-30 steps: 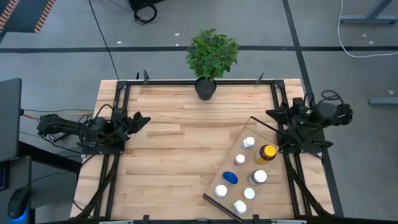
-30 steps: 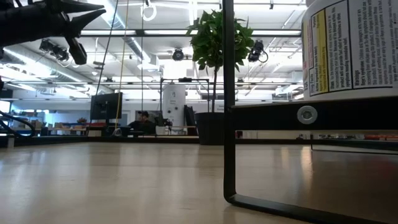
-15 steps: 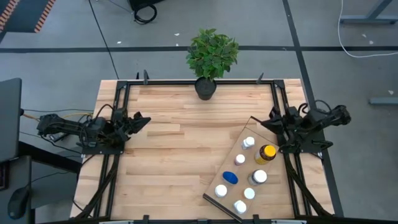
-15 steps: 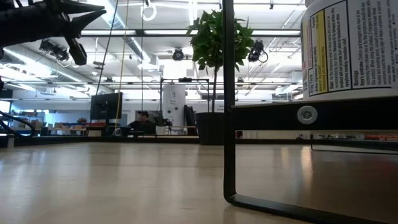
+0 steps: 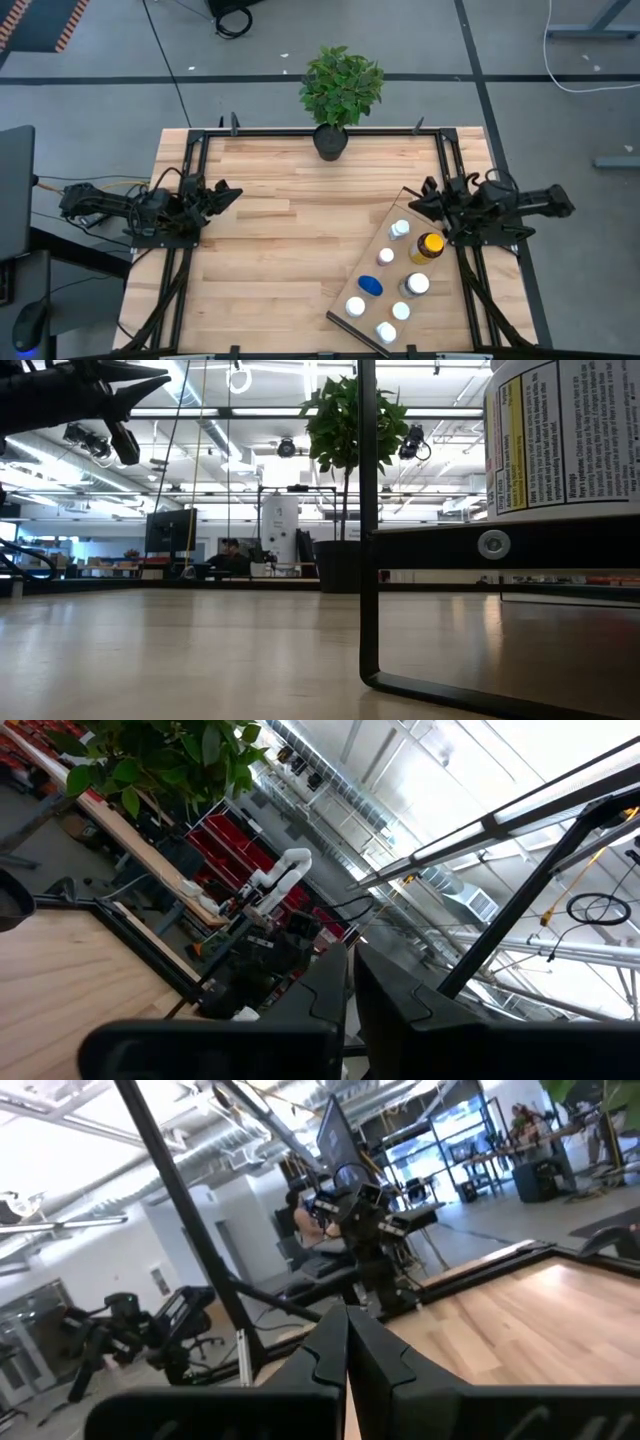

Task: Pick and place medicine bottles onto shelf by color
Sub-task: Return to Home Position

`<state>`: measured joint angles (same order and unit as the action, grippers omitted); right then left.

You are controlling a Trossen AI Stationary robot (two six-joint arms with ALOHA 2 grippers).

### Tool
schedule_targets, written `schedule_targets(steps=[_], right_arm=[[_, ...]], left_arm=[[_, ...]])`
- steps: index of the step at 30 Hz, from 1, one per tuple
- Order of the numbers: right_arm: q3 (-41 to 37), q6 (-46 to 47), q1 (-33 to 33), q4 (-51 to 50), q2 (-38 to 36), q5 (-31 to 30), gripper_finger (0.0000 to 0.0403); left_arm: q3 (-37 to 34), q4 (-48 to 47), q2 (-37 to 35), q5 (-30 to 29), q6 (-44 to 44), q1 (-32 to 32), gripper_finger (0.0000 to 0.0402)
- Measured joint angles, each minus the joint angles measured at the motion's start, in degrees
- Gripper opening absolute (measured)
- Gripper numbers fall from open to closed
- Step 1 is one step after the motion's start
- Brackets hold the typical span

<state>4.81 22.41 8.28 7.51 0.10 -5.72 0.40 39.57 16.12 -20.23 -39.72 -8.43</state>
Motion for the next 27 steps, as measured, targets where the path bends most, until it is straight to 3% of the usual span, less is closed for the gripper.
schedule_targets(steps=[7,19,27], right_arm=[[-3.34,1.11,-7.39,1.83,0.02,6.93,0.0009],[-0.88,1.62,-10.52,1.76,0.13,5.93,0.0009],[5.88,1.6,-10.52,1.87,0.15,5.78,0.0009]], left_arm=[[0.0,0.04,0.0,0.0,-0.02,0.0,0.0026],[-0.02,0.02,0.0,0.02,0.0,0.0,0.0031],[-0.02,0.02,0.0,0.02,-0.02,0.0,0.0025]])
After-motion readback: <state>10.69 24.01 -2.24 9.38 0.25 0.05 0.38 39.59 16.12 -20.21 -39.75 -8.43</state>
